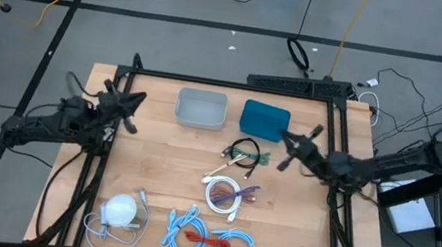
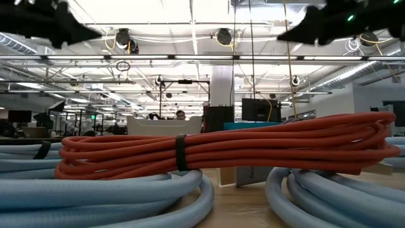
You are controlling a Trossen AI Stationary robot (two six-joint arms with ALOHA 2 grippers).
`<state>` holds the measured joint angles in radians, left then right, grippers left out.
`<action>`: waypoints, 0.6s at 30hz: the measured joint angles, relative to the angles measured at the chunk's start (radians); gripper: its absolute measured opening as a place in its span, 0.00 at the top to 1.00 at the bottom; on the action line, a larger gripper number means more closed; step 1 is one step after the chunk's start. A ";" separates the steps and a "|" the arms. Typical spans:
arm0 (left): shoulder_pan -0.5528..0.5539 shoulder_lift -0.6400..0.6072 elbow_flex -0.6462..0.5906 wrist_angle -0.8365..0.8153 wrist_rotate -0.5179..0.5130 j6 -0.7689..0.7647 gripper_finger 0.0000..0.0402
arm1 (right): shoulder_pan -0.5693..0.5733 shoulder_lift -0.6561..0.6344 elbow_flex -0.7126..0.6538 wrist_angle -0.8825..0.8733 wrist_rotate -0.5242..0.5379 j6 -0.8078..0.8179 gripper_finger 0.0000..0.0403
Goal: Pick & Place USB Port
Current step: Put the right blue hdmi cable into the gray bin
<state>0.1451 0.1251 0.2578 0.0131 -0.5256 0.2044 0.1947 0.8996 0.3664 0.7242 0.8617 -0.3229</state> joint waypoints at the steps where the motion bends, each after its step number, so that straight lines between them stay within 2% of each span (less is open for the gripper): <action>1: 0.000 0.028 0.007 -0.039 -0.081 0.001 0.91 | -0.026 0.046 0.001 0.003 0.003 0.030 1.00; 4: 0.002 0.116 0.008 -0.092 -0.269 0.000 0.91 | -0.120 0.186 0.003 -0.137 -0.015 0.212 1.00; 6: 0.010 0.173 0.008 -0.076 -0.317 0.004 0.91 | -0.191 0.278 0.018 -0.309 -0.109 0.408 0.99; 8: 0.027 0.224 0.008 -0.016 -0.314 0.021 0.91 | -0.253 0.359 0.067 -0.458 -0.229 0.594 0.96; 10: 0.043 0.269 0.009 0.046 -0.272 0.037 0.91 | -0.293 0.430 0.120 -0.556 -0.357 0.694 0.92; 14: 0.064 0.324 0.015 0.068 -0.206 0.033 0.91 | -0.302 0.495 0.216 -0.562 -0.541 0.717 0.80; 18: 0.070 0.358 0.049 -0.034 -0.196 -0.005 0.91 | -0.265 0.501 0.319 -0.572 -0.606 0.685 0.67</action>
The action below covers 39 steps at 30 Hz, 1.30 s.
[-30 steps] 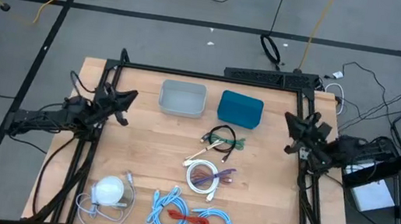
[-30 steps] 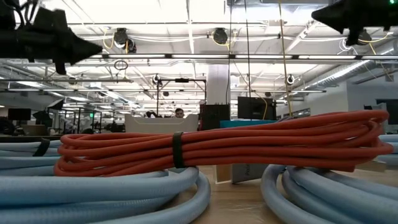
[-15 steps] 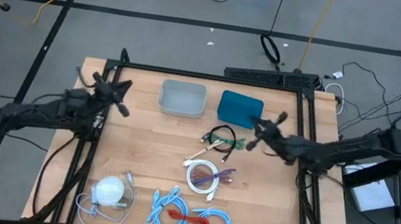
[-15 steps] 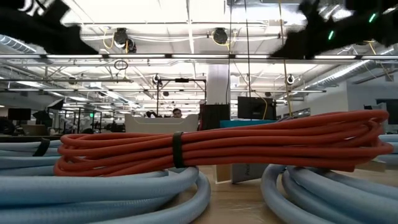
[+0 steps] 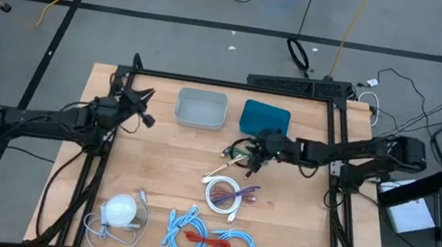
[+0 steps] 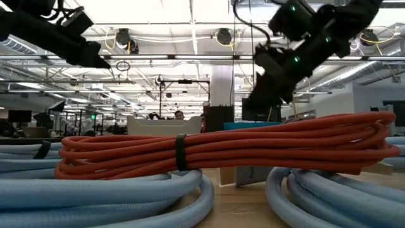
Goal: Pick & Place USB Port
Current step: Put the right blue hdmi cable into the gray bin
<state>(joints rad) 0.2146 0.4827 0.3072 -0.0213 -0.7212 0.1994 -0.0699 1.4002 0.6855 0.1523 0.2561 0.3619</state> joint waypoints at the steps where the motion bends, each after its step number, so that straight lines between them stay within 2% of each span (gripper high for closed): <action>1: -0.001 0.007 0.009 -0.042 0.003 -0.013 0.91 | 0.012 -0.003 0.017 -0.019 -0.001 -0.007 0.64; 5: -0.001 0.015 0.024 -0.120 0.000 -0.050 0.91 | 0.043 -0.005 0.106 -0.132 -0.072 0.028 0.56; 8: -0.001 0.015 0.024 -0.113 0.028 -0.055 0.91 | 0.072 -0.002 0.141 -0.239 -0.146 0.097 0.54; 16: -0.001 0.015 0.025 -0.108 0.295 -0.091 0.91 | 0.208 -0.003 0.143 -0.208 -0.178 0.109 0.56; 20: -0.001 0.015 0.025 -0.058 0.370 -0.107 0.91 | 0.286 -0.003 0.144 -0.209 -0.180 0.133 0.58; 24: -0.001 0.015 0.025 -0.018 0.404 -0.131 0.91 | 0.377 -0.003 0.144 -0.217 -0.229 0.242 0.59; 26: -0.001 0.015 0.025 -0.013 0.416 -0.135 0.91 | 0.437 -0.003 0.144 -0.227 -0.287 0.344 0.59; 28: -0.001 0.015 0.025 -0.013 0.417 -0.142 0.91 | 0.507 0.002 0.144 -0.231 -0.299 0.471 0.59; 31: -0.001 0.015 0.025 -0.013 0.430 -0.159 0.91 | 0.627 0.013 0.144 -0.216 -0.197 0.625 0.59; 34: -0.001 0.015 0.025 -0.013 0.470 -0.176 0.91 | 0.716 0.073 0.144 -0.111 -0.088 0.725 0.59; 39: -0.001 0.015 0.025 -0.009 0.514 -0.189 0.91 | 0.768 0.228 0.146 0.098 -0.074 0.778 0.60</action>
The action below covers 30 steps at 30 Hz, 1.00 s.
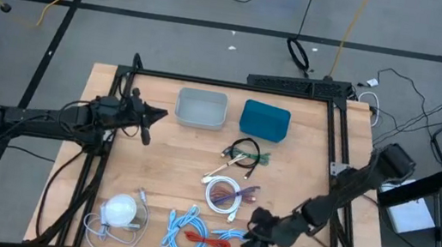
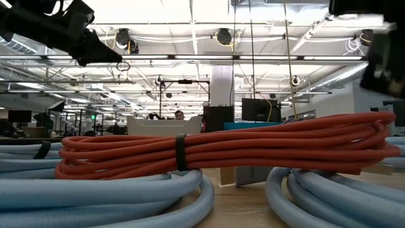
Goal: Pick & Place USB Port
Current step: Put the right blue hdmi cable into the gray bin
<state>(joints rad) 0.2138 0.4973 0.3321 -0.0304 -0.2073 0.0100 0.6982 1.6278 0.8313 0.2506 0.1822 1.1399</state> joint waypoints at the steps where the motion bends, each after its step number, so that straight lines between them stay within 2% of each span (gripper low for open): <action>1: 0.000 0.000 0.000 0.001 0.003 -0.003 0.91 | 0.004 0.033 0.006 0.004 0.000 0.002 0.61; 5: -0.001 0.000 0.000 0.007 0.020 -0.011 0.91 | -0.006 0.134 0.069 -0.079 0.000 -0.022 0.64; 9: -0.001 0.000 0.000 0.033 0.027 0.002 0.91 | -0.037 0.183 0.164 -0.223 0.032 -0.135 0.66; 13: -0.001 0.000 0.000 0.059 0.026 0.036 0.91 | -0.052 0.183 0.263 -0.332 0.117 -0.287 0.67; 17: 0.000 0.000 0.000 0.059 0.022 0.074 0.91 | -0.052 0.166 0.367 -0.472 0.156 -0.332 0.67; 20: 0.000 0.000 0.000 0.057 0.015 0.088 0.91 | -0.035 0.166 0.443 -0.621 0.161 -0.297 0.67; 23: 0.000 0.000 0.000 0.054 0.014 0.089 0.91 | -0.015 0.175 0.480 -0.826 0.152 -0.187 0.67; 26: 0.000 0.000 0.000 0.041 0.013 0.085 0.91 | -0.006 0.218 0.478 -0.978 0.051 -0.075 0.67; 30: 0.000 0.000 0.000 0.031 -0.003 0.073 0.91 | -0.025 0.286 0.478 -0.978 -0.051 -0.040 0.67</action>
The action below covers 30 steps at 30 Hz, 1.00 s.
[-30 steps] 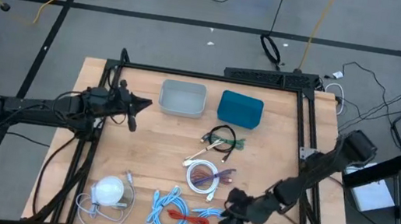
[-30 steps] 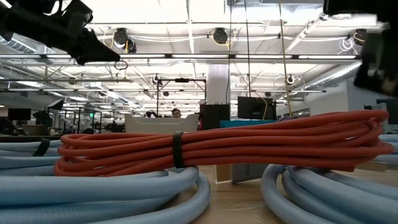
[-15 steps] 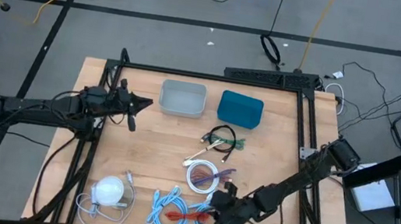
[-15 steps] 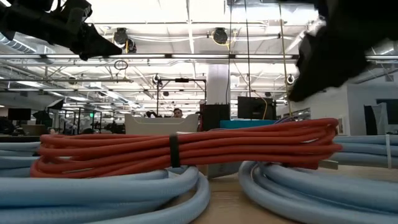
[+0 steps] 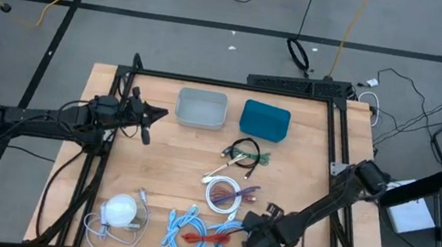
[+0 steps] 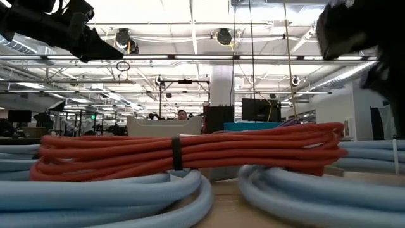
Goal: Pick & Place USB Port
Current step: Put the right blue hdmi cable into the gray bin
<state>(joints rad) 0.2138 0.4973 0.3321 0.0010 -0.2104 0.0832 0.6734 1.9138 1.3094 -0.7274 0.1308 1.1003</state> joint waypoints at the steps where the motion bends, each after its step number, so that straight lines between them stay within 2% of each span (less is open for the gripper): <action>1: 0.000 0.000 0.000 0.000 0.000 -0.005 0.91 | -0.003 0.012 0.000 0.021 -0.002 -0.011 0.67; 8: 0.000 0.000 0.000 -0.012 0.000 -0.019 0.91 | -0.023 0.024 0.001 0.049 -0.006 -0.039 0.67; 14: 0.000 0.000 0.000 -0.021 0.000 -0.018 0.91 | -0.032 -0.078 0.002 -0.024 0.007 0.011 0.67; 20: 0.000 0.000 0.000 -0.022 0.000 -0.016 0.91 | -0.038 -0.146 0.002 -0.018 0.094 0.036 0.67; 30: 0.000 0.000 0.000 -0.032 0.000 -0.017 0.91 | -0.064 -0.078 -0.001 0.106 -0.031 0.014 0.67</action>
<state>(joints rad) 0.2138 0.4975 0.3321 -0.0314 -0.2102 0.0664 0.6089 1.8358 1.3087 -0.6211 0.0997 1.1145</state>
